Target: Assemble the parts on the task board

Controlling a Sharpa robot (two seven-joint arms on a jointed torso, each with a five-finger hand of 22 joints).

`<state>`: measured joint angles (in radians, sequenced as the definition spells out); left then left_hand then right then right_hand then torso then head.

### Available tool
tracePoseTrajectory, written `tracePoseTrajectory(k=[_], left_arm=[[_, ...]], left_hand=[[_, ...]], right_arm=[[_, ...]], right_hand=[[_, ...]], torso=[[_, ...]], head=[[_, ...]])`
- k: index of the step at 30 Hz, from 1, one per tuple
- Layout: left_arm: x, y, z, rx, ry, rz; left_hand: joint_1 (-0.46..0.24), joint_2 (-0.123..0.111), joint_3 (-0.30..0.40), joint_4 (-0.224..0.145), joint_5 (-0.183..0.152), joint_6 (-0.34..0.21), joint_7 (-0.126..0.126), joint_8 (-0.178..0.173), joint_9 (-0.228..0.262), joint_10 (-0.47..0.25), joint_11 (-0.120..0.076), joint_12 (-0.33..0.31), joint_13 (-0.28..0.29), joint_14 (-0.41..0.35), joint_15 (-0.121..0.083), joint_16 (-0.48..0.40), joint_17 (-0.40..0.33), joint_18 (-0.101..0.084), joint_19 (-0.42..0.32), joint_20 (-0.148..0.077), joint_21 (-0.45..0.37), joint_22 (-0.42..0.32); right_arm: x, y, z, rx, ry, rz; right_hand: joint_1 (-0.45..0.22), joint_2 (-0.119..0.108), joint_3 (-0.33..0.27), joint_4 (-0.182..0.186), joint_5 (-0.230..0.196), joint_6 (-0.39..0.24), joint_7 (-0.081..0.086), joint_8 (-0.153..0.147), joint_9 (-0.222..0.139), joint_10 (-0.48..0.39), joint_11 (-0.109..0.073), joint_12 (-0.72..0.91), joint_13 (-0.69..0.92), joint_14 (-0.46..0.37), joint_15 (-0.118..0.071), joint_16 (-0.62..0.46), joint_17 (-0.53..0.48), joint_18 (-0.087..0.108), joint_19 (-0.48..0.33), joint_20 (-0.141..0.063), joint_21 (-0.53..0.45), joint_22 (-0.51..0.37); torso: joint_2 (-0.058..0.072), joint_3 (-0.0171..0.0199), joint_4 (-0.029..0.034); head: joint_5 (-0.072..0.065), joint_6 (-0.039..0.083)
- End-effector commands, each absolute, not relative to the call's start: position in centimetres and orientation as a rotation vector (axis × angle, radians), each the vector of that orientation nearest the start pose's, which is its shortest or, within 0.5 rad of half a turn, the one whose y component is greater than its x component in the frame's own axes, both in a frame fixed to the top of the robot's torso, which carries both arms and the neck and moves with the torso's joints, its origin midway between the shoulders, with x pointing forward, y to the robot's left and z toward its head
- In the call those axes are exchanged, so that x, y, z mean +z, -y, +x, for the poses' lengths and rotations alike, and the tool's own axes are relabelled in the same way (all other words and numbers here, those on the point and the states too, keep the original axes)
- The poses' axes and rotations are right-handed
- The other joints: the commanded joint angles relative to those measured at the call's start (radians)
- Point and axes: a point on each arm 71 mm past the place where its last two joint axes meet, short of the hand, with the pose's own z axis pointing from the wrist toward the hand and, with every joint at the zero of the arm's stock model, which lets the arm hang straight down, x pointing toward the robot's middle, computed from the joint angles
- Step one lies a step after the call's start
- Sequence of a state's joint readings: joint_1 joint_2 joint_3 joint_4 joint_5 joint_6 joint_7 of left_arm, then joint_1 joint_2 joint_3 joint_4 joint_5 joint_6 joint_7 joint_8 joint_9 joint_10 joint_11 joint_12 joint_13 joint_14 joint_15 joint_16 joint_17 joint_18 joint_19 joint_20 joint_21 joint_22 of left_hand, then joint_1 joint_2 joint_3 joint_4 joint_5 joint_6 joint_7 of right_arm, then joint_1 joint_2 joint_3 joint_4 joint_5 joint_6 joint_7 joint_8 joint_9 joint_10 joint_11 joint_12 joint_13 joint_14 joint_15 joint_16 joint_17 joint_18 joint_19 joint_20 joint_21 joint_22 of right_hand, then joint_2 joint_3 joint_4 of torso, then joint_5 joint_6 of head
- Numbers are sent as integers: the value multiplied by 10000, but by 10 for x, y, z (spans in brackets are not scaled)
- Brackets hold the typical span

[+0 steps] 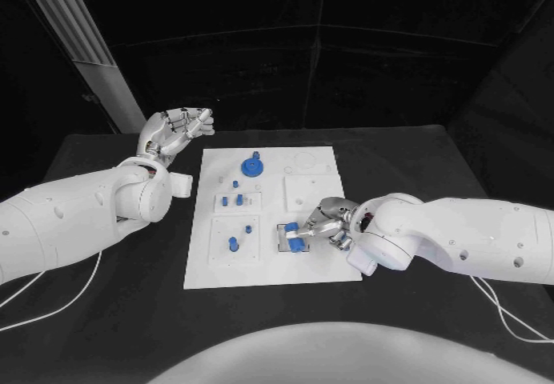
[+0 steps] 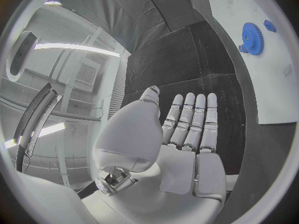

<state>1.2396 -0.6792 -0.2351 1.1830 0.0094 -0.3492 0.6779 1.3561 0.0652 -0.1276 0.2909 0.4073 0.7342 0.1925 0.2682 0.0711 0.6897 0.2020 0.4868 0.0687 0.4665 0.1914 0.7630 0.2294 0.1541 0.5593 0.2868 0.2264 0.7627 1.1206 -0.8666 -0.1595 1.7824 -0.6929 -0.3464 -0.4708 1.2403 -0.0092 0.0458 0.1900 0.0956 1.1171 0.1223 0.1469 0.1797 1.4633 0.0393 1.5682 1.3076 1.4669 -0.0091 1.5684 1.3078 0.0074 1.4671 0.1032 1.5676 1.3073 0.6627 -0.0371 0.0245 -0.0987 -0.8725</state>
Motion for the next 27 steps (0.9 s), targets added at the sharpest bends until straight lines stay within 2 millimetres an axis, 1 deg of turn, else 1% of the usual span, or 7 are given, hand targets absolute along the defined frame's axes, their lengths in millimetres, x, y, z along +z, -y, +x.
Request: tracePoseTrajectory(k=[1, 14, 17, 27], left_arm=[[-211, -236, 528, -14683, -11502, -8241], [-211, -235, 528, -14699, -11509, -8242], [-211, -235, 528, -14691, -11510, -8245], [-211, -235, 528, -14700, -11514, -8246]], left_hand=[[-2, 110, -64, 10, 57, -96, 471, 48, -15, -79, 10, 57, -9, -86, -1, 35, -10, 27, 56, 3, -59, -9], [2, 120, -75, 7, 70, -107, 472, 60, -17, -90, 11, 77, -10, -94, 0, 56, -35, 26, 52, 3, -61, -13], [2, 120, -75, 7, 70, -107, 472, 60, -17, -90, 11, 77, -10, -94, 0, 56, -35, 26, 52, 3, -61, -13], [5, 123, -78, 6, 75, -110, 472, 65, -17, -94, 11, 83, -11, -96, 0, 64, -43, 25, 51, 3, -62, -14]], right_arm=[[-268, 162, 388, 7391, -23085, 7077], [-268, 159, 389, 7314, -23031, 6906], [-268, 159, 389, 7240, -22990, 6851], [-268, 158, 390, 7097, -22916, 6693]], right_hand=[[-150, 13, -106, 24, -130, 244, -173, -66, 23, 1075, 13, 26, 2632, 1039, -54, 24, 2630, -74, 1037, -75, 32, 2635], [-240, -1, -303, 112, -250, 342, -200, -66, 62, 1075, -8, 26, 2632, 1039, -71, 24, 2630, -74, 1037, -86, 32, 2635], [-277, 0, -372, 150, -279, 354, -204, -73, 75, 1075, -14, 26, 2632, 1039, -79, 24, 2630, -74, 1037, -93, 32, 2635], [-553, -32, -936, 485, -459, 424, -233, -105, 182, 1075, -47, 26, 2632, 1039, -122, 24, 2630, -74, 1037, -133, 32, 2635]], torso=[[3, 1, 2], [0, 0, 8], [-7, 1, -2], [3, -3, 2]], head=[[12, -1], [10, -1], [15, -1], [13, -1]])
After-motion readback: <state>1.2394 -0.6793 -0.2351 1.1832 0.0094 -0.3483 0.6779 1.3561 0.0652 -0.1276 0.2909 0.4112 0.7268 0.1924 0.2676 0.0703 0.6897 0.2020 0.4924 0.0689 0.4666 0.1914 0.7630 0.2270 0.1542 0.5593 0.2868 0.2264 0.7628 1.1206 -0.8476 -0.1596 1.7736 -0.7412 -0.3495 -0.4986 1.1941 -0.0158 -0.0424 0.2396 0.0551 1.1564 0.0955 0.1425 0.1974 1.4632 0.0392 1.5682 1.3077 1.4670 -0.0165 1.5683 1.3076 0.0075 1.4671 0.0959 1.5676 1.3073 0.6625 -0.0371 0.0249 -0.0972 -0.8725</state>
